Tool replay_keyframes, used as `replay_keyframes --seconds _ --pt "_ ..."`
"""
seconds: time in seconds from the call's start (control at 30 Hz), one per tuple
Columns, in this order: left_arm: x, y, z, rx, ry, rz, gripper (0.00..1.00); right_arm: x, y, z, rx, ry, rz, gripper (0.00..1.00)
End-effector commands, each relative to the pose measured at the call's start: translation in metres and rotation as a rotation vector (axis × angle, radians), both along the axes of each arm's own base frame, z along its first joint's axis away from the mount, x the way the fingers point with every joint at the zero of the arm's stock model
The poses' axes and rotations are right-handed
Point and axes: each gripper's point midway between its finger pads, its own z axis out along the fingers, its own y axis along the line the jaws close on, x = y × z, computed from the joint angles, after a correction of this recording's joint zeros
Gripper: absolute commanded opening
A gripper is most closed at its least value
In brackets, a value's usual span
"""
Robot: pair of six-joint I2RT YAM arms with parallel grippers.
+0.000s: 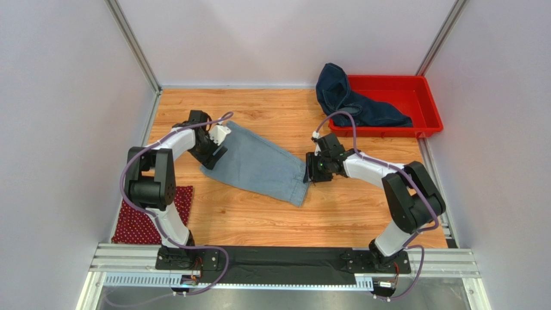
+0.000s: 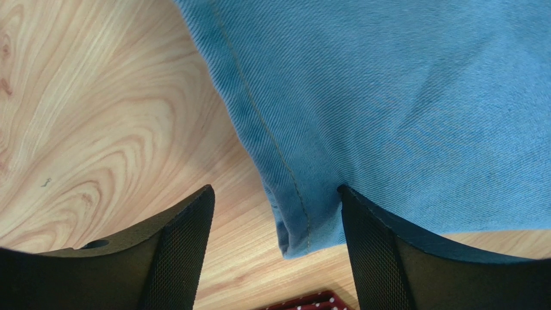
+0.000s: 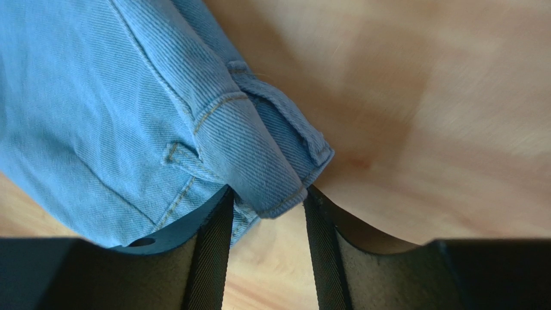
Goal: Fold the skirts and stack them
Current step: Fold the skirt at the center of the board.
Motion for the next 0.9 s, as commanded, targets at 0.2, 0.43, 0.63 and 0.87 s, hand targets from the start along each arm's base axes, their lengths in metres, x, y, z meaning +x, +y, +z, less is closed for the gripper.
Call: replay_keyframes --seconds 0.2,0.43,0.63,0.87 --pt "-0.056 -0.026 0.02 -0.148 0.063 -0.059 0.77 0.117 -0.032 0.01 -0.121 -0.132 -0.045 0.5" --pt "-0.043 -0.04 0.099 -0.233 -0.11 -0.075 0.81 0.108 -0.029 0.074 -0.056 -0.222 -0.032 0.65" --pt "0.004 -0.076 0.13 -0.239 -0.178 -0.118 0.81 0.071 -0.026 0.07 0.056 -0.137 -0.1 0.72" --pt "0.048 -0.158 0.1 -0.141 -0.143 -0.274 0.82 0.077 -0.02 0.035 0.229 -0.002 -0.264 0.99"
